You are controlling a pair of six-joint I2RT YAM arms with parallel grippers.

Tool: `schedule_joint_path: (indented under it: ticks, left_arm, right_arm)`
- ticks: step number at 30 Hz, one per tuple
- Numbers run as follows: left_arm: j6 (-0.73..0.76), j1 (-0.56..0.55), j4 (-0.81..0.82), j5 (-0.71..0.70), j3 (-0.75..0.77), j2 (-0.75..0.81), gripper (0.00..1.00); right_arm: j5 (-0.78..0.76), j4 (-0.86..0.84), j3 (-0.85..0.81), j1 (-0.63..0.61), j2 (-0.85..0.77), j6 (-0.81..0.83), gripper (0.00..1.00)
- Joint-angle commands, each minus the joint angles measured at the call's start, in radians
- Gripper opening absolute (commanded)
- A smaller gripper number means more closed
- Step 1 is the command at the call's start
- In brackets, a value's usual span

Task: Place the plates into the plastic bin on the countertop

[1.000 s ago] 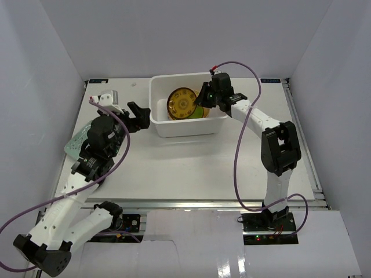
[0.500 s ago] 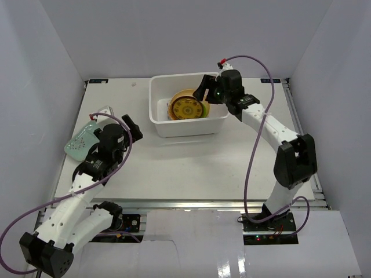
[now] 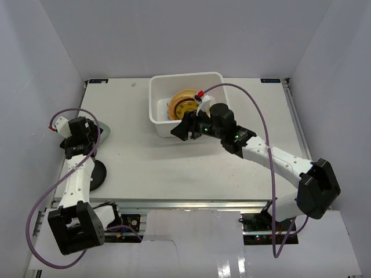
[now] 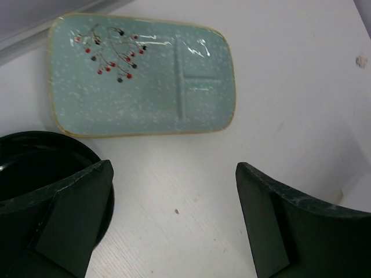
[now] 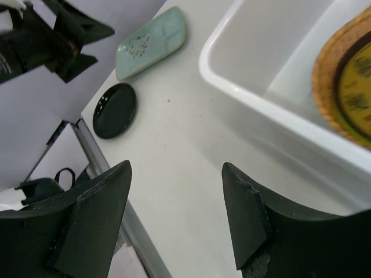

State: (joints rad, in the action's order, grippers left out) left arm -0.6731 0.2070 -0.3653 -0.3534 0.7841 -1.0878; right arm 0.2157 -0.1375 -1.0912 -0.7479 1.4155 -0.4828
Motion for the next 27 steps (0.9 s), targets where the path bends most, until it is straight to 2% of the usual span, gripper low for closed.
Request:
schedule_joint_path:
  ticks: [1, 6, 14, 22, 27]
  left_arm:
    - [0.012, 0.078, 0.022, 0.008, -0.014, 0.025, 0.98]
    - [0.039, 0.186, 0.106, 0.034, -0.046, -0.043, 0.95]
    - [0.159, 0.345, 0.198, 0.119, -0.028, -0.237, 0.93]
    - [0.211, 0.382, 0.23, 0.215, -0.019, -0.395, 0.93]
    - [0.222, 0.396, 0.213, 0.238, 0.049, -0.503, 0.93]
  right_arm:
    - [0.018, -0.08, 0.008, -0.103, 0.003, 0.027, 0.7]
    - [-0.018, -0.08, 0.019, -0.227, 0.02, 0.05, 0.69]
    - [-0.058, -0.056, 0.088, -0.277, -0.023, 0.078, 0.69]
    - [-0.058, -0.05, 0.12, -0.275, -0.05, 0.093, 0.69]
    - [-0.033, -0.051, 0.122, -0.277, -0.036, 0.095, 0.68]
